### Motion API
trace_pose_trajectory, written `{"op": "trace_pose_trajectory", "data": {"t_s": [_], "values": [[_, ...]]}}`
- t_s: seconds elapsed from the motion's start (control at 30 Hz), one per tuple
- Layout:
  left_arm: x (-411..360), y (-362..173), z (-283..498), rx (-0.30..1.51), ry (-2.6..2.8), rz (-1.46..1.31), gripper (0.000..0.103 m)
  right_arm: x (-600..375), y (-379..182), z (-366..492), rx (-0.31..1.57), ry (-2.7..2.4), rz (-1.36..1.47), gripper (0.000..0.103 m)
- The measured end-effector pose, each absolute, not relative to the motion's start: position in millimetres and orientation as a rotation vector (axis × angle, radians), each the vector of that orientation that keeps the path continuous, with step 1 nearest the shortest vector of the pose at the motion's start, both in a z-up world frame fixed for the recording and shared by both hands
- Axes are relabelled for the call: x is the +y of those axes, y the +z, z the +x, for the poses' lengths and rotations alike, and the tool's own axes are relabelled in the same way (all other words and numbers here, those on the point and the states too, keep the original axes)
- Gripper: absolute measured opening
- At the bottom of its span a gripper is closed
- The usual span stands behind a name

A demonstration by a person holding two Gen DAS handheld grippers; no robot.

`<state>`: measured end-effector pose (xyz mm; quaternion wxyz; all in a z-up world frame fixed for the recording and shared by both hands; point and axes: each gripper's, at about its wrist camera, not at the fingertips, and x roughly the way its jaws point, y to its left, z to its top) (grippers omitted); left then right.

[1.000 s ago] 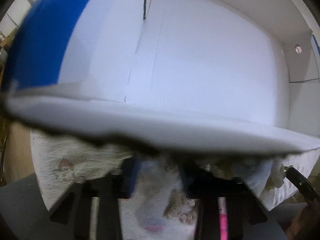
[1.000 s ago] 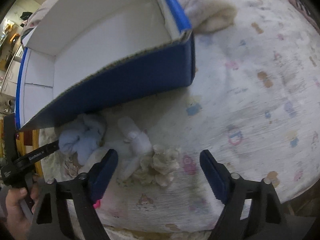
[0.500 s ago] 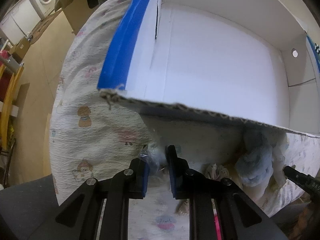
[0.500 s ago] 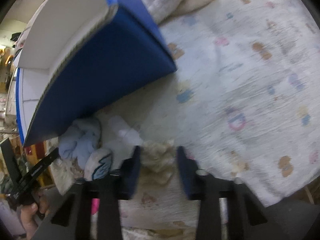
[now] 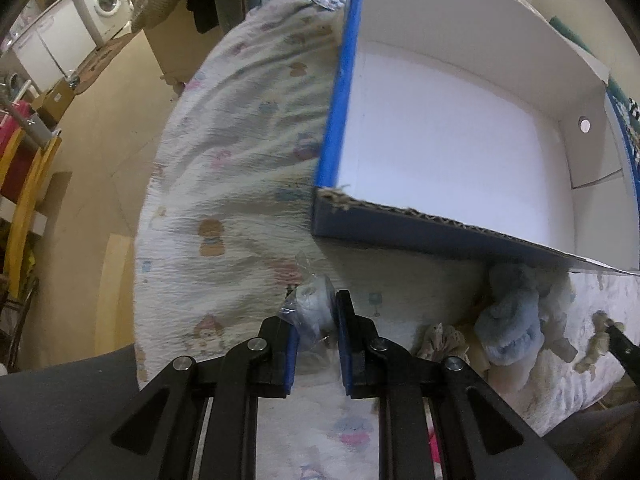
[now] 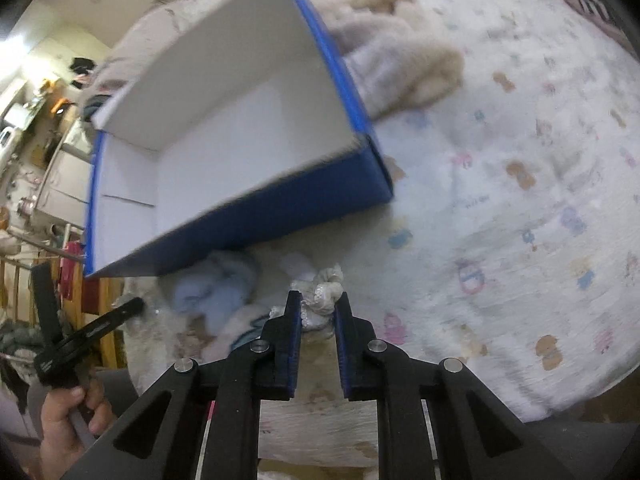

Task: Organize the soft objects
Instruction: 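Lift and carry the bag with the left gripper while the right gripper carries the scrunchie into the box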

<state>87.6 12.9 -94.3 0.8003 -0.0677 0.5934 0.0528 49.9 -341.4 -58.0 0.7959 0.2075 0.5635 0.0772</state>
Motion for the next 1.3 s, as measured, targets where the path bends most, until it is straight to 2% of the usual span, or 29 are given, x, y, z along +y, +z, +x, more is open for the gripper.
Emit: {"op": "trace_pose_trajectory", "data": {"t_s": [0.33,0.67,0.97,1.3], "values": [[17.3,-55.3,54.0,1.214,0.179,-0.186,0.016,-321.4,-10.8,24.5,1.045,0.275,0.429,0.017],[12.2,-2.2,28.0,1.067,0.178,-0.186,0.016,-299.2,20.7,26.7,0.936,0.333,0.392,0.017],[-5.6,49.5,57.8,0.929,0.131,-0.092,0.016,-294.5,44.4,56.5,0.878,0.359,0.36,0.017],[-26.9,62.0,109.9,0.893,0.075,-0.037,0.016,-285.0,62.8,101.3,0.832,0.371,0.294,0.017]]}}
